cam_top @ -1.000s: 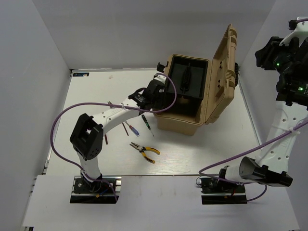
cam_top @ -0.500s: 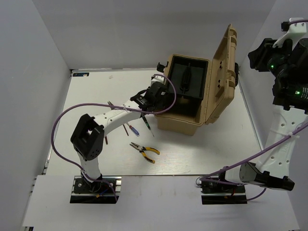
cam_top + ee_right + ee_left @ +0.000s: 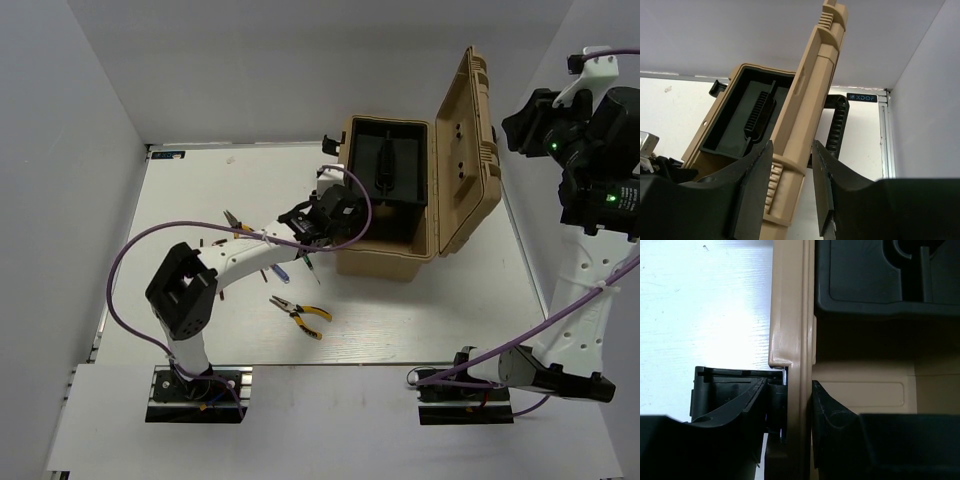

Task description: Sort the tools into containers

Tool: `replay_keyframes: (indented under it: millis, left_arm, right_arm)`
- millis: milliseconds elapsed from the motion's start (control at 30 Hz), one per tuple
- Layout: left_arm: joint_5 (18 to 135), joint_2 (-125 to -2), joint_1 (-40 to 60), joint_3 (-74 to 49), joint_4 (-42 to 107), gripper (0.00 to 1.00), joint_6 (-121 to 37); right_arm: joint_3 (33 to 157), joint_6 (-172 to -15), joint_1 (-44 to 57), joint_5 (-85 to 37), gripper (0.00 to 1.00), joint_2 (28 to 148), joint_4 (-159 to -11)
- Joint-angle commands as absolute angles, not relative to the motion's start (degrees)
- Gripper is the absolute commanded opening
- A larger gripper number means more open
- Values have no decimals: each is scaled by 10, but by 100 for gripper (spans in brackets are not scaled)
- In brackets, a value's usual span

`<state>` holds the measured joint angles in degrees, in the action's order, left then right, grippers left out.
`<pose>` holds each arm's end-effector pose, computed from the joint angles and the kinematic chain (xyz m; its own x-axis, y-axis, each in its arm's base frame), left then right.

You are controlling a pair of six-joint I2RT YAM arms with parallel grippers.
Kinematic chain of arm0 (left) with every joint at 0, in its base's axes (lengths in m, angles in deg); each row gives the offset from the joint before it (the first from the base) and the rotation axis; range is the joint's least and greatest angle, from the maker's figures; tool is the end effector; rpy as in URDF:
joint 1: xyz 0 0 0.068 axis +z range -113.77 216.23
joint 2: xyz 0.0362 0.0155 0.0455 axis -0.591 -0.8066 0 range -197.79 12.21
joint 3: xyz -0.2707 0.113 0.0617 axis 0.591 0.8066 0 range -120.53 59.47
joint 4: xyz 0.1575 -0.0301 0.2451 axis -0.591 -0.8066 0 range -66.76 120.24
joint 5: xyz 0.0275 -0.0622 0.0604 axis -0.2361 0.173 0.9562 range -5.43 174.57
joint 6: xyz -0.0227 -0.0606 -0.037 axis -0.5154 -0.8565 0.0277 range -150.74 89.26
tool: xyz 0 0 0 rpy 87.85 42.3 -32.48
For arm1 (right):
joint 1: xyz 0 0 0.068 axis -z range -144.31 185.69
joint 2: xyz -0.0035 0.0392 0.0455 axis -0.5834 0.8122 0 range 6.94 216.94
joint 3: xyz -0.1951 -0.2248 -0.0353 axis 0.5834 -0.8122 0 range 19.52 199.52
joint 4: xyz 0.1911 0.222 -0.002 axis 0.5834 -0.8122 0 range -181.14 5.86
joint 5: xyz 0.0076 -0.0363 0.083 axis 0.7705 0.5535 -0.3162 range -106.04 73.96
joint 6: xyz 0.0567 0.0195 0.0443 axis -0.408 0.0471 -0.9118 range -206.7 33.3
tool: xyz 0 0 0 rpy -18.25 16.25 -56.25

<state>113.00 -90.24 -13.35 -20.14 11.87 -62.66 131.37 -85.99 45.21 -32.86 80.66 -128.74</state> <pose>0.3208 -0.3308 0.2606 -0.5938 -0.0200 -0.8043 0.1451 0.9806 -0.1316 0.2526 -0.0239 0.5976 -0.1094 0.0064 -0.9940 -0.1267 0.9917 0.0204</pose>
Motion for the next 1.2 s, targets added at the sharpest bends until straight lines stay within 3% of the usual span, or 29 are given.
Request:
replay_keyframes:
  millis: [0,300,400,500,533,600,1167]
  left_arm:
    - [1073,-889,-165,-160,81,19,-702]
    - [1073,-894,-190,-159,87,19,-719]
    - [1073,-900,-190,-165,87,23,-719]
    - [1073,-893,-195,-153,93,42,-719]
    - [1073,-884,-195,-153,100,56,-719]
    - [1073,-871,-195,-147,106,65,-719]
    - [1150,-735,-183,-155,63,95,-677]
  right_arm:
    - [1309,-847,444,-325,43,790,-1283]
    - [1296,-844,432,-343,43,779,-1285]
    - [1297,-841,429,-355,43,775,-1288]
    - [1294,-837,425,-389,43,771,-1288]
    - [1292,-836,424,-396,43,768,-1287]
    - [1291,-841,422,-422,45,769,-1288]
    - [1302,-838,367,-484,47,791,-1312]
